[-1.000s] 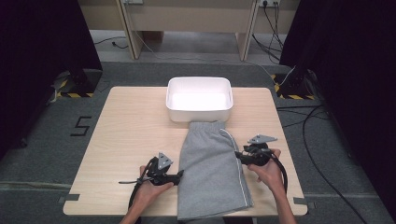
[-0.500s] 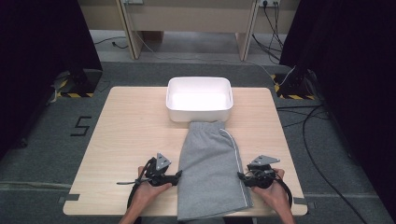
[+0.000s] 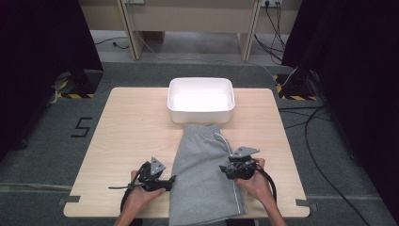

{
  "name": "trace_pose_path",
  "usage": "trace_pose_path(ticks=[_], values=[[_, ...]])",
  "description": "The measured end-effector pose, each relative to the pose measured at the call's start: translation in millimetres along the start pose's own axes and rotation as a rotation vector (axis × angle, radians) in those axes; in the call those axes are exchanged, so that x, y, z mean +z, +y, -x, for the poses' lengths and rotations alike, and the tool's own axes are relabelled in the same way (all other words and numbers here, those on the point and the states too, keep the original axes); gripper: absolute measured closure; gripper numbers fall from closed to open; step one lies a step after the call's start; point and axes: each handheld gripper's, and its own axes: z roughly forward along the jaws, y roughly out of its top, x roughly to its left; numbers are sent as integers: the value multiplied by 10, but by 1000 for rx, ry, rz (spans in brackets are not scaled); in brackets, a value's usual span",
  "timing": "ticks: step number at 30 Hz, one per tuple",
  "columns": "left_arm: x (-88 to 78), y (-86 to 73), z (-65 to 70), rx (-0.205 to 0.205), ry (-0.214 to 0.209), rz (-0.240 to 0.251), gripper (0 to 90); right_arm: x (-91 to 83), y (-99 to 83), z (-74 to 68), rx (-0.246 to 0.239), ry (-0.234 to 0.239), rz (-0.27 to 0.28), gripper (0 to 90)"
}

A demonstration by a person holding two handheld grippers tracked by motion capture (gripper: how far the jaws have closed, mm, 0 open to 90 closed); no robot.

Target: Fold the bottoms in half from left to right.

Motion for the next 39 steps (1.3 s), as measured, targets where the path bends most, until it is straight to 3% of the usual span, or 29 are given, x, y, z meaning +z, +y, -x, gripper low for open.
trace_pose_path(ticks=[2, 7, 9, 14, 17, 22, 25, 26, 28, 32, 36, 39], values=[[-36, -8, -23, 10, 5, -21, 255, 96, 39, -28, -10, 4, -18, 459], [-98, 46, -69, 88, 50, -74, 255, 277, 110, -84, -19, 19, -38, 451], [-88, 95, -116, 65, 46, -61, 261, 317, 152, -122, -28, 9, -47, 436], [39, 297, -305, -69, 46, 26, 264, 380, 227, -174, -23, 4, -64, 426], [166, 479, -364, -111, 51, 75, 274, 375, 263, -179, -33, 4, -74, 424], [470, 698, -356, -124, 18, 83, 330, 328, 336, -142, -24, 8, -14, 426], [652, 753, -386, -119, 31, 76, 403, 368, 332, -151, -37, 13, -39, 418], [712, 764, -402, -100, 45, 50, 435, 381, 316, -153, -40, 8, -48, 415], [799, 770, -443, -110, 49, 27, 452, 403, 275, -151, -41, 7, -62, 405], [836, 812, -487, -87, 65, 9, 455, 322, 230, -136, -21, 6, -47, 403], [878, 854, -523, -97, 66, 1, 455, 162, 153, -165, -16, 15, -12, 402], [901, 896, -533, -88, 68, -13, 457, 39, 53, -229, -43, 28, -12, 404]])
